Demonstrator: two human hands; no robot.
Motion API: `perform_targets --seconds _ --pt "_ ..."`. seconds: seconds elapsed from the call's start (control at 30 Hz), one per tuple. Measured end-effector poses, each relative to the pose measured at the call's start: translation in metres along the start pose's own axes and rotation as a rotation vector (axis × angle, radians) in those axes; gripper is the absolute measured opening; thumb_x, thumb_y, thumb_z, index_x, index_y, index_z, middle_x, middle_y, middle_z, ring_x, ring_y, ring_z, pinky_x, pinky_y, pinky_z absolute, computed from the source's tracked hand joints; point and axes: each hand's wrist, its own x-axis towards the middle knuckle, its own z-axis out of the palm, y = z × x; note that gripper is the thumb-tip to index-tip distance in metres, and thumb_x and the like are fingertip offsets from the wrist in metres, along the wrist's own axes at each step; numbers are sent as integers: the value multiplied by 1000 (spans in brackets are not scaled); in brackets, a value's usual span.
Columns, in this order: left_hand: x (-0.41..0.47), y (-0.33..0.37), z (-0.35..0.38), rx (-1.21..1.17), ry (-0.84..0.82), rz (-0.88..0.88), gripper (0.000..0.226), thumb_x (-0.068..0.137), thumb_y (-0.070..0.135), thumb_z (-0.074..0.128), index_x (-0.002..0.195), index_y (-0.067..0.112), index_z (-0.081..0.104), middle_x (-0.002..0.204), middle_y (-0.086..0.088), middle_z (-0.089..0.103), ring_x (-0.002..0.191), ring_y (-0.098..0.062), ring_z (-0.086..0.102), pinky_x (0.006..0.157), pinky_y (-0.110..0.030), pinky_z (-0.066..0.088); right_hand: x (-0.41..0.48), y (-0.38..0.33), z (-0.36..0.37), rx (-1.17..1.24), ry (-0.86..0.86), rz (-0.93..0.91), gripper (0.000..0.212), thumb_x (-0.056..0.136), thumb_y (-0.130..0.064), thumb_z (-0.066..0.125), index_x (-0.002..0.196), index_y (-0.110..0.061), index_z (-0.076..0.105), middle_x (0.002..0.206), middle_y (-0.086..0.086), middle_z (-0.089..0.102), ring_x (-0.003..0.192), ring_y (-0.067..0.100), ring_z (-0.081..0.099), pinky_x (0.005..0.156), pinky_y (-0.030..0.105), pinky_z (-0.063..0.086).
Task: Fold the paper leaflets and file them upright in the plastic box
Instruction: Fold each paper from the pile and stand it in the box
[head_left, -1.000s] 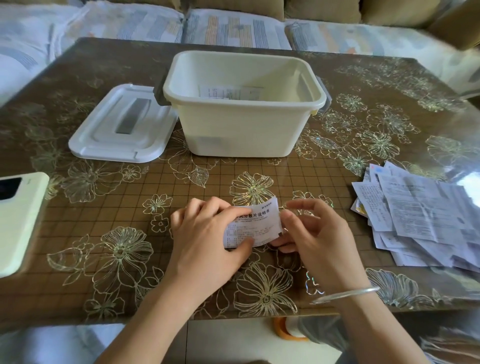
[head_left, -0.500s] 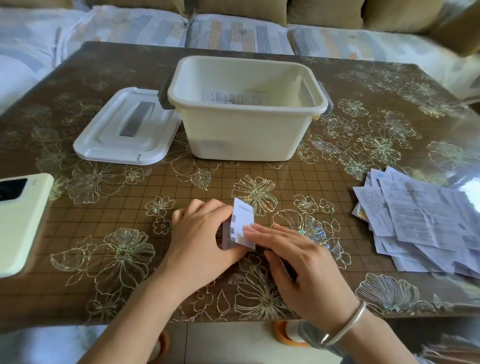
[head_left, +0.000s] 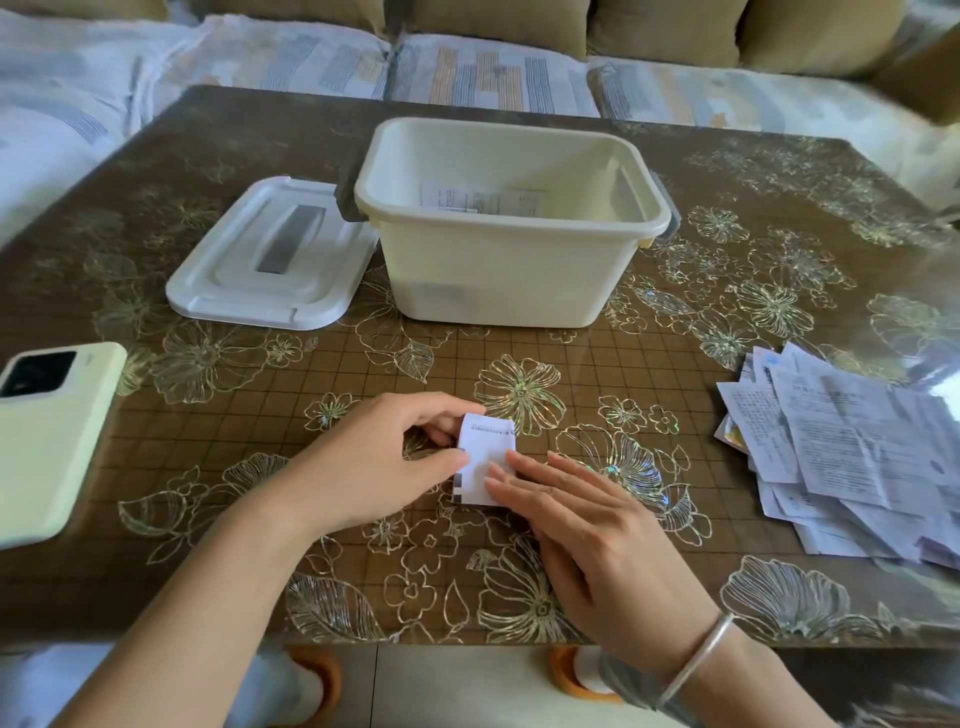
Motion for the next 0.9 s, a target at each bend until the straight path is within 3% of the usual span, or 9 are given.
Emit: perform_targets --seconds 0.2,0.37,0.47,0.57,0.63,0.77,0.9 --pt "-3 2 10 86 119 -11 50 83 22 73 124 45 57 91 26 56 99 10 50 87 -7 33 -1 1 1 -5 -15 2 48 84 -8 49 131 -18 55 137 -9 53 135 6 39 106 39 40" --pt "-4 6 13 127 123 4 56 84 20 71 131 44 51 107 28 51 98 6 52 101 -34 39 0 1 0 0 -24 5 45 85 -8 47 128 -17 58 135 -10 55 133 4 41 106 37 40" --pt "-7 0 19 177 162 51 47 85 23 69 125 43 56 127 27 41 102 3 51 102 -33 38 2 2 -2 -11 -36 12 41 87 -11 46 125 -20 59 131 -12 58 131 1 42 106 36 40" --pt "-13 -12 29 307 257 104 37 89 35 60 126 41 61 144 19 38 128 -5 36 112 -39 27 3 4 -3 5 -47 29 39 89 -14 44 124 -22 59 132 -13 57 131 -1 42 107 35 39" --pt "-16 -17 33 352 276 120 42 88 48 47 128 43 59 149 17 37 139 -10 26 114 -41 20 2 7 -4 48 -66 52 39 90 -17 46 127 -23 58 134 -13 56 131 -3 40 110 31 35" --pt "-16 -20 30 345 234 102 49 82 62 37 128 52 54 151 20 34 139 -6 23 114 -37 14 8 15 -13 100 -124 86 39 92 -29 45 130 -27 57 135 -16 53 130 -11 37 114 23 25" --pt "-17 -22 30 353 249 128 51 83 66 39 129 50 54 151 21 34 140 -7 24 115 -37 16 10 15 -15 44 -137 71 40 92 -30 44 130 -29 56 135 -17 53 130 -12 36 115 27 27"
